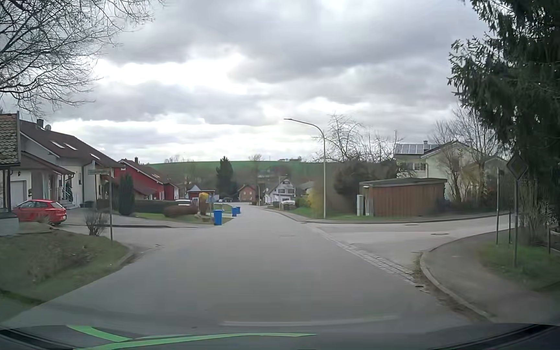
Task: Follow the waypoints while adhering to traffic rules and regulations
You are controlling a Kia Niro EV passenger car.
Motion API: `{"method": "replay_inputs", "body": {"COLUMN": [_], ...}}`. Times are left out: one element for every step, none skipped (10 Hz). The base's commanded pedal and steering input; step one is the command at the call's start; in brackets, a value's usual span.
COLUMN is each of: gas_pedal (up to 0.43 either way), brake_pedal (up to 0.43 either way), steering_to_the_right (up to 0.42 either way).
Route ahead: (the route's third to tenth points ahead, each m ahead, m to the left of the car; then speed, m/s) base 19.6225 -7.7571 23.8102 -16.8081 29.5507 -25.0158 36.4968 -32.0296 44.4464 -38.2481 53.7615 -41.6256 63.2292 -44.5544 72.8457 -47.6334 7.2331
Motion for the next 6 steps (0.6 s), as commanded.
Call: {"method": "replay_inputs", "body": {"gas_pedal": [0.000,0.000,0.000,0.000,0.000,0.000], "brake_pedal": [0.262,0.256,0.262,0.262,0.262,0.262], "steering_to_the_right": [0.038,0.045,0.054,0.071,0.090,0.110]}}
